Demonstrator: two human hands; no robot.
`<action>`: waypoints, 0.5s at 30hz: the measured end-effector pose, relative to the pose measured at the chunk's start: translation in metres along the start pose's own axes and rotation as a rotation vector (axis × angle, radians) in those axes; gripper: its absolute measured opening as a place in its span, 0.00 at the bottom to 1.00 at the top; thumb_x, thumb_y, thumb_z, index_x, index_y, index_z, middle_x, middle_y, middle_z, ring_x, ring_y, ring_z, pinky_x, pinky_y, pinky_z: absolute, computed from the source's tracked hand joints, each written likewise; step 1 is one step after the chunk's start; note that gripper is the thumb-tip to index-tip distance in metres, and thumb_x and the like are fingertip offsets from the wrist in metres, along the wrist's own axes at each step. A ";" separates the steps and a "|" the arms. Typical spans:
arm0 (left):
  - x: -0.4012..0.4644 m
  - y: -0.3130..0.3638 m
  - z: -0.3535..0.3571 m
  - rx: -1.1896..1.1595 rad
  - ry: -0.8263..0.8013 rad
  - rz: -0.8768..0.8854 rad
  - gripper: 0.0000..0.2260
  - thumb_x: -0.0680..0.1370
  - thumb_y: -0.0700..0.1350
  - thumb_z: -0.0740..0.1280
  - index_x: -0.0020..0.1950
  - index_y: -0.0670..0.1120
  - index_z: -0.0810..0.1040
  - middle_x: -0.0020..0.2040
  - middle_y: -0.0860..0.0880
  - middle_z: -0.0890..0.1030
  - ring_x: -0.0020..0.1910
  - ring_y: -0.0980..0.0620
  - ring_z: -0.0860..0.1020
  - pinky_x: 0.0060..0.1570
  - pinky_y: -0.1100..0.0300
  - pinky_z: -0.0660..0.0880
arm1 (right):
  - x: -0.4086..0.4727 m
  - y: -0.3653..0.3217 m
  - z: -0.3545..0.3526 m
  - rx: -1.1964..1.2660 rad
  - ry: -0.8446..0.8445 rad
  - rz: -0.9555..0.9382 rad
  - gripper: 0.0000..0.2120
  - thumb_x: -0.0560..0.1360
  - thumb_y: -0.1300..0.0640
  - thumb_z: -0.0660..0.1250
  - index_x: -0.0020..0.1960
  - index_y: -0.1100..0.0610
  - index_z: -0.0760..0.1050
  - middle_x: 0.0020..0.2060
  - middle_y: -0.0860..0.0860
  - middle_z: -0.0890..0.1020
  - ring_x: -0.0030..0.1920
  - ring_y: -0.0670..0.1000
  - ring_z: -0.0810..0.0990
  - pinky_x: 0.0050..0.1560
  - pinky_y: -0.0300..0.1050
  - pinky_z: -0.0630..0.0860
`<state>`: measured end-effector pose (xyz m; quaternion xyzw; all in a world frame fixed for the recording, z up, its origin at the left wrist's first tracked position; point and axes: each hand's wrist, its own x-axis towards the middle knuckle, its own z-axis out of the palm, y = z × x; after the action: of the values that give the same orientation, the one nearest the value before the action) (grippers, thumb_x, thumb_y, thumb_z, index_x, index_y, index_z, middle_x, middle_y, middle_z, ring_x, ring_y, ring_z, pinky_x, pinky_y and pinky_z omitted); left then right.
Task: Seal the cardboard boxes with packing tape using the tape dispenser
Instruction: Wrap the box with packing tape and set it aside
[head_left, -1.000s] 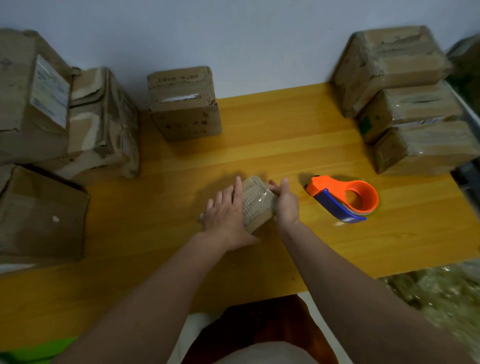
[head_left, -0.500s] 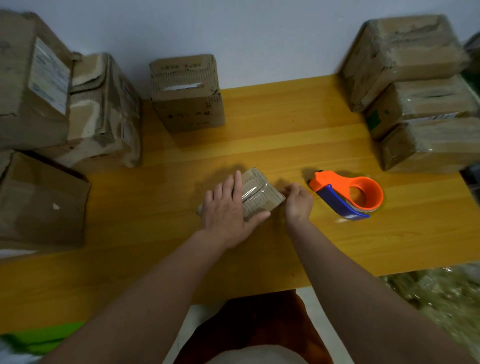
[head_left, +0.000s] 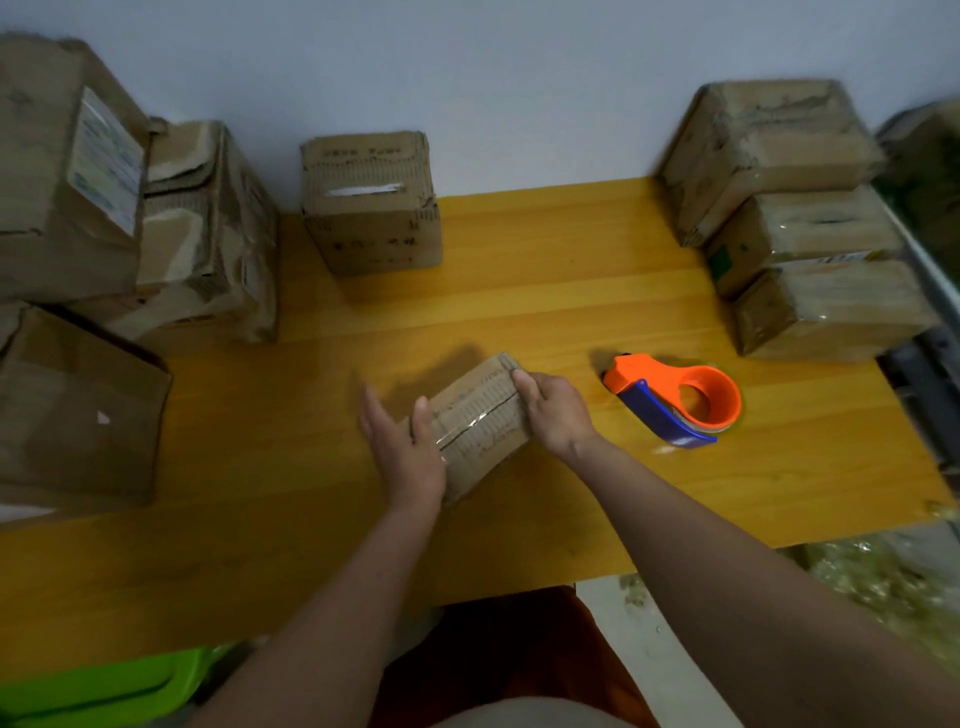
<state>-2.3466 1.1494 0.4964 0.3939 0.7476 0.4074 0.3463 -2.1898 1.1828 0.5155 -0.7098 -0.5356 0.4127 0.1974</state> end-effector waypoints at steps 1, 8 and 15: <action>-0.002 0.002 0.003 -0.105 0.019 -0.081 0.26 0.81 0.45 0.62 0.77 0.43 0.57 0.75 0.41 0.62 0.74 0.46 0.62 0.71 0.56 0.60 | 0.000 0.000 0.000 0.009 -0.011 0.020 0.21 0.82 0.48 0.54 0.53 0.62 0.78 0.48 0.60 0.81 0.51 0.60 0.78 0.47 0.50 0.72; 0.012 0.020 -0.018 -0.129 -0.133 -0.296 0.26 0.82 0.51 0.59 0.78 0.47 0.55 0.76 0.44 0.62 0.73 0.44 0.64 0.70 0.52 0.62 | 0.000 -0.009 -0.007 0.034 -0.115 0.090 0.22 0.82 0.48 0.54 0.66 0.63 0.72 0.61 0.61 0.77 0.61 0.59 0.75 0.59 0.52 0.71; -0.046 0.028 -0.032 -0.045 -0.215 -0.454 0.18 0.80 0.43 0.64 0.69 0.43 0.67 0.62 0.43 0.75 0.49 0.49 0.74 0.36 0.62 0.70 | -0.033 -0.008 -0.008 -0.092 0.069 -0.015 0.15 0.80 0.58 0.58 0.64 0.63 0.71 0.61 0.60 0.77 0.62 0.59 0.73 0.59 0.48 0.68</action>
<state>-2.3445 1.1087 0.5434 0.2492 0.7665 0.2914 0.5152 -2.1908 1.1560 0.5383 -0.7281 -0.5521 0.3613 0.1860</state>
